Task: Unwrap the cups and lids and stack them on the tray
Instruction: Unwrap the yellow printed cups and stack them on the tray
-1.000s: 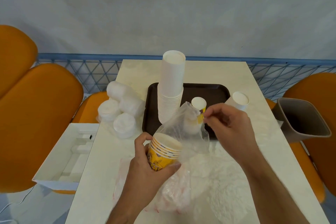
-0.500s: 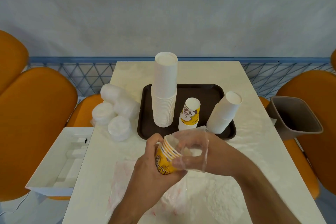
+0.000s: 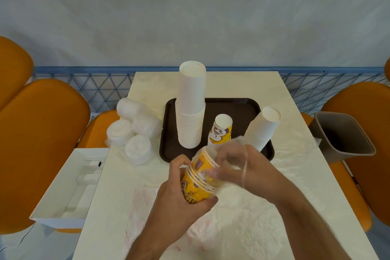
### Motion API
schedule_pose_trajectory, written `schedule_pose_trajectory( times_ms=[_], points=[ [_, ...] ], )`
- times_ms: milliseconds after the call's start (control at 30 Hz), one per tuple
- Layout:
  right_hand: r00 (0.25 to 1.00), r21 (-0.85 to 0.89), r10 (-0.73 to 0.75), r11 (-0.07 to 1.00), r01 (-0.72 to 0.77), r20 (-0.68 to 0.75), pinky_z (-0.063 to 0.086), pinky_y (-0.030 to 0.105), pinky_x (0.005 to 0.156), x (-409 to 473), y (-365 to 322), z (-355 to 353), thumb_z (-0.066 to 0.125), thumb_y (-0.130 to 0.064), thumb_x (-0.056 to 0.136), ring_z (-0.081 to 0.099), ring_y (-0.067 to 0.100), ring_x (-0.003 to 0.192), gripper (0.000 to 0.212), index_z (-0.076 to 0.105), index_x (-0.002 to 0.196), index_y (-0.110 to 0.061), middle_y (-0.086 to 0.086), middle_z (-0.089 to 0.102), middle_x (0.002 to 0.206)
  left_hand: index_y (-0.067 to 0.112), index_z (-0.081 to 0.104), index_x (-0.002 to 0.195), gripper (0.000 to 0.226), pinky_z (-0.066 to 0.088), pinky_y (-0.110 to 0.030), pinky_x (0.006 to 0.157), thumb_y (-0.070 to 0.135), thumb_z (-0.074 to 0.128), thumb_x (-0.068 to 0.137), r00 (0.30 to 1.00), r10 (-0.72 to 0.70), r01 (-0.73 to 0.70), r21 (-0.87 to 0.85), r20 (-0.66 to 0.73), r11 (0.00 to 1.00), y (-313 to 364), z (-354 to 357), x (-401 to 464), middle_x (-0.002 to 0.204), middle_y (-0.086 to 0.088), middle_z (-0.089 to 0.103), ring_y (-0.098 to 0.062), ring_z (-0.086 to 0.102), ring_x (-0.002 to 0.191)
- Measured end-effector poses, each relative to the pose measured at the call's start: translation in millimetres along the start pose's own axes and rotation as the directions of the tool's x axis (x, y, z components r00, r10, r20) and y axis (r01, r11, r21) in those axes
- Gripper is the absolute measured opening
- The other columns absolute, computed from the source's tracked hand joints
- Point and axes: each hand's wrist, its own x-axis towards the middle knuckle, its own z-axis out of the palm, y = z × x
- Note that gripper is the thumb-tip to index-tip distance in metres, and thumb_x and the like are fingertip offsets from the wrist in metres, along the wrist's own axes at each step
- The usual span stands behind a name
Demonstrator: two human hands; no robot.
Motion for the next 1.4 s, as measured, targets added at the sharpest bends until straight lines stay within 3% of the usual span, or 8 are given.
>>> schedule_pose_trajectory(
  times_ms=[167, 300, 400, 600, 800, 1033, 1167, 1400],
  points=[
    [0.99, 0.238, 0.109, 0.967, -0.086, -0.086, 0.061, 0.035, 0.084, -6.5, -4.8, -18.3, 0.083, -0.022, 0.072, 0.074, 0.024, 0.096, 0.039, 0.067, 0.104, -0.007, 0.005, 0.076, 0.101, 0.048, 0.028, 0.121, 0.084, 0.052, -0.014, 0.064, 0.025, 0.089, 0.068, 0.997, -0.054, 0.054, 0.001, -0.06, 0.999, -8.3, -3.3, 0.3, 0.094, 0.017, 0.067, -0.004, 0.067, 0.081],
    [0.983, 0.258, 0.175, 0.954, -0.155, -0.056, 0.062, 0.038, 0.084, -8.3, 0.6, -18.5, 0.082, -0.005, 0.078, 0.071, 0.023, 0.102, 0.057, 0.055, 0.119, -0.035, -0.008, 0.068, 0.111, 0.044, 0.036, 0.119, 0.078, 0.051, -0.01, 0.063, 0.022, 0.09, 0.066, 0.994, -0.061, 0.062, 0.002, -0.096, 0.998, -11.5, -3.4, 2.3, 0.099, 0.018, 0.064, 0.004, 0.065, 0.086],
    [0.986, 0.231, 0.167, 0.959, -0.166, 0.013, 0.061, 0.034, 0.083, -10.6, -0.1, -22.1, 0.081, -0.008, 0.081, 0.07, 0.02, 0.103, 0.054, 0.058, 0.114, -0.044, -0.013, 0.068, 0.108, 0.04, 0.042, 0.125, 0.078, 0.05, -0.008, 0.065, 0.022, 0.09, 0.066, 0.99, -0.084, 0.08, -0.04, -0.113, 0.996, -12.0, -5.5, 2.9, 0.102, 0.018, 0.065, 0.005, 0.064, 0.088],
    [0.971, 0.082, 0.231, 0.968, -0.236, 0.061, 0.06, 0.033, 0.086, -13.1, 1.1, -27.3, 0.086, -0.013, 0.077, 0.069, 0.009, 0.104, 0.051, 0.061, 0.118, -0.031, -0.014, 0.07, 0.107, 0.038, 0.044, 0.131, 0.082, 0.049, -0.006, 0.068, 0.022, 0.09, 0.065, 0.987, -0.092, 0.08, -0.087, -0.133, 0.993, -11.1, -8.4, 0.9, 0.104, 0.018, 0.067, 0.006, 0.063, 0.092],
    [0.99, -0.126, 0.129, 0.985, -0.121, 0.058, 0.059, 0.034, 0.09, -10.8, 1.2, -6.0, 0.089, -0.023, 0.074, 0.069, 0.008, 0.103, 0.059, 0.058, 0.122, -0.038, -0.017, 0.071, 0.109, 0.042, 0.047, 0.121, 0.074, 0.047, -0.005, 0.069, 0.016, 0.09, 0.067, 0.995, -0.042, 0.034, -0.077, -0.096, 0.996, -5.4, -1.9, -0.6, 0.102, 0.036, 0.062, 0.008, 0.062, 0.095],
    [0.988, -0.273, 0.147, 0.95, -0.151, -0.035, 0.057, 0.025, 0.086, -7.3, 32.6, 5.4, 0.09, -0.034, 0.069, 0.054, 0.002, 0.106, 0.072, 0.052, 0.129, -0.039, -0.018, 0.044, 0.119, 0.041, 0.047, 0.125, 0.079, 0.049, -0.006, 0.072, 0.022, 0.091, 0.063, 0.987, -0.058, 0.042, -0.108, -0.147, 0.993, -11.9, -7.7, 0.2, 0.105, 0.031, 0.063, 0.006, 0.061, 0.1],
    [0.98, -0.308, 0.09, 0.941, -0.142, -0.178, 0.054, 0.027, 0.085, 0.7, 48.2, -5.3, 0.085, -0.037, 0.066, 0.059, 0.005, 0.105, 0.066, 0.054, 0.124, -0.039, -0.013, 0.058, 0.116, 0.04, 0.047, 0.129, 0.081, 0.049, -0.006, 0.072, 0.022, 0.092, 0.063, 0.984, -0.073, 0.052, -0.128, -0.162, 0.99, -14.2, -10.3, 0.0, 0.104, 0.025, 0.065, 0.005, 0.062, 0.098],
    [0.834, -0.215, -0.083, 0.976, -0.043, -0.545, 0.044, 0.008, 0.077, 34.7, 25.1, -28.2, 0.088, -0.021, 0.074, 0.054, -0.01, 0.105, 0.072, 0.042, 0.126, -0.042, -0.021, 0.053, 0.115, 0.042, 0.048, 0.118, 0.073, 0.048, -0.005, 0.069, 0.018, 0.091, 0.064, 0.985, -0.073, 0.051, -0.142, -0.154, 0.989, -12.5, -9.6, -3.1, 0.1, 0.033, 0.063, 0.007, 0.062, 0.095]
  ],
)
